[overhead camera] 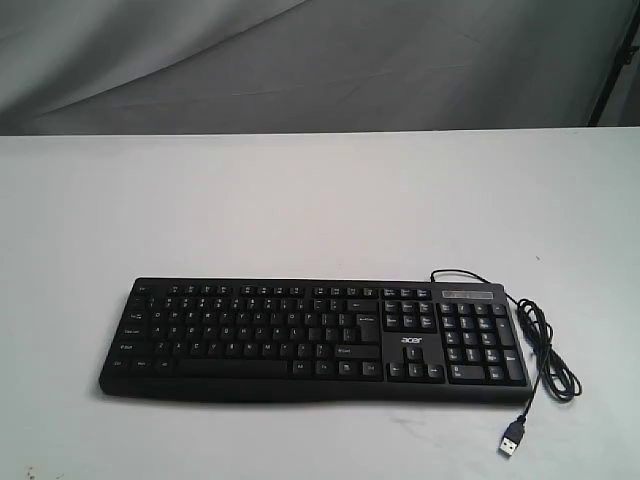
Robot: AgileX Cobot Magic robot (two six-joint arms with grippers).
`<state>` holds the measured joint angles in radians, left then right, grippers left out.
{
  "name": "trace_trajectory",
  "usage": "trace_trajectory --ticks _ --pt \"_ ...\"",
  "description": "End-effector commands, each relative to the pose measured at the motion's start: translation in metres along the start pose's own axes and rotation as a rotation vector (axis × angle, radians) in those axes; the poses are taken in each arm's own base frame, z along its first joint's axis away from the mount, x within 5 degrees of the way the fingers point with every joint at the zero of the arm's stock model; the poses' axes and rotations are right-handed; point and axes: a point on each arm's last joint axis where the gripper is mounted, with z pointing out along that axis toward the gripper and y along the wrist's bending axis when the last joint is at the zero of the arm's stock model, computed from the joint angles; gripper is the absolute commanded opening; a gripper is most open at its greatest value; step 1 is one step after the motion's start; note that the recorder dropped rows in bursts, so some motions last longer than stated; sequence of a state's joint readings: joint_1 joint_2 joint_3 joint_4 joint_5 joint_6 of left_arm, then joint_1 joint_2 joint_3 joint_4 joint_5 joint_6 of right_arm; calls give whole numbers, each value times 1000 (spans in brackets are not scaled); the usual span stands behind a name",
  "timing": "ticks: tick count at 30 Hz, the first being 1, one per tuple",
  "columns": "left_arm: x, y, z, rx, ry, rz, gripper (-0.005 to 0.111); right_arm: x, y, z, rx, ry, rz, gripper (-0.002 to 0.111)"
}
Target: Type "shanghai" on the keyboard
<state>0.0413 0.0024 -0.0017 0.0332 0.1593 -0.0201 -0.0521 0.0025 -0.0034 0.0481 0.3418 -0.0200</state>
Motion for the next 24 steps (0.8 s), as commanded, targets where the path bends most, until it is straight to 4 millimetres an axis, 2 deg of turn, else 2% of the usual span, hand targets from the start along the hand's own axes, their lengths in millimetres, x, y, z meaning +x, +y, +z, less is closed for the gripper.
trace_trajectory --ticks 1,22,24 --pt "0 0 0 7 -7 -2 0 1 -1 0 11 0 -7 0" --pt "0 0 0 7 -7 -2 0 1 -1 0 11 0 -5 0" --pt "0 0 0 7 -7 -2 0 -5 -2 0 27 -65 -76 0"
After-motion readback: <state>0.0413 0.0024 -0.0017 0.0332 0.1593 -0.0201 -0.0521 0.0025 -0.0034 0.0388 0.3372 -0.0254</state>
